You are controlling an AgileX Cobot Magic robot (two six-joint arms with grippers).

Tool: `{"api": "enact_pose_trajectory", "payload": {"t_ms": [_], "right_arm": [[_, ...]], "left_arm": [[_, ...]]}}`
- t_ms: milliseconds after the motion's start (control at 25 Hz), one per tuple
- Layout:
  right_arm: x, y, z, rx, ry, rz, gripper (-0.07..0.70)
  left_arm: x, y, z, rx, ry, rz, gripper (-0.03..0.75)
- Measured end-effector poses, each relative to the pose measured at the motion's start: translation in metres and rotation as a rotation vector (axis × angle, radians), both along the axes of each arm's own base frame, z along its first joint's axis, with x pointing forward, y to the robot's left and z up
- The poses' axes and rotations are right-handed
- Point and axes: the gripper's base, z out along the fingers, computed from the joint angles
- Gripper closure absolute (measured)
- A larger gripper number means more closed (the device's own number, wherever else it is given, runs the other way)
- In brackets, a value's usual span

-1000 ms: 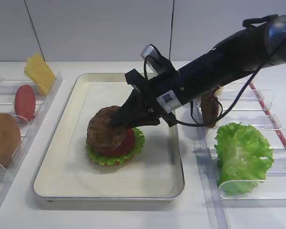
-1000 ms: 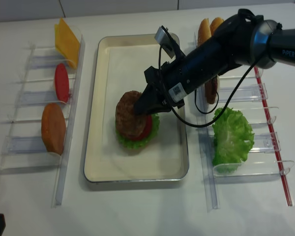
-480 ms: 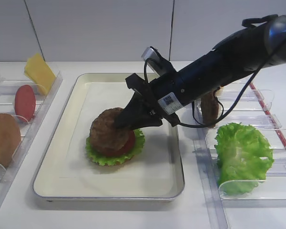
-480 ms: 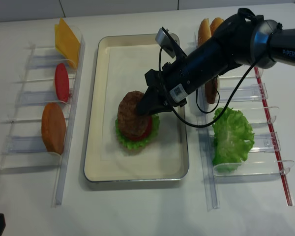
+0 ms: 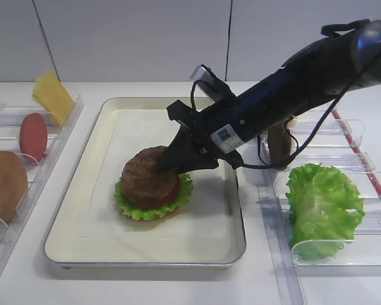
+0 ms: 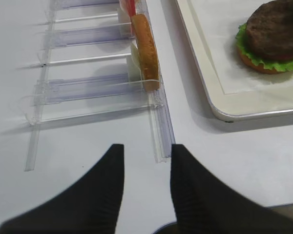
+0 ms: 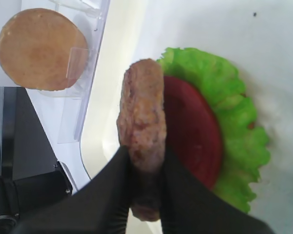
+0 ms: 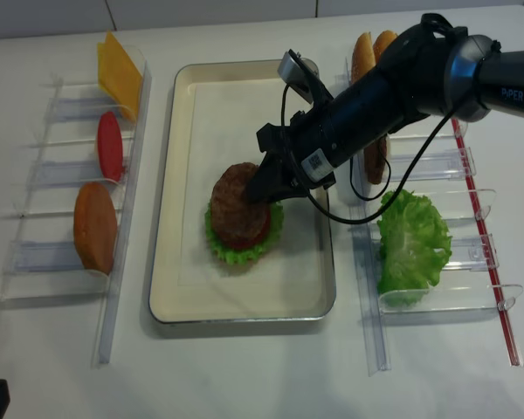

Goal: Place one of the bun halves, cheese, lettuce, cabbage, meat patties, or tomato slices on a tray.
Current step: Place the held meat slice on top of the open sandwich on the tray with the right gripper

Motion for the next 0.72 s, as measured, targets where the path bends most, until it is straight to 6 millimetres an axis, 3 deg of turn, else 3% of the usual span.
{"api": "enact_pose_trajectory", "payload": {"t_ms": [480,720], "right_arm": [[0.0020,-0.0014,-0.0027,-0.035,-0.010,-0.020,0.423],[0.0019,-0.0019,-0.0034,-0.044,-0.013,-0.018,0.333]], "left_arm": [[0.0000,0.0000,0.0000,0.000,0.000,0.000,0.477],[0.0000,0.0000,0.0000,0.000,0.000,0.000,0.477]]}}
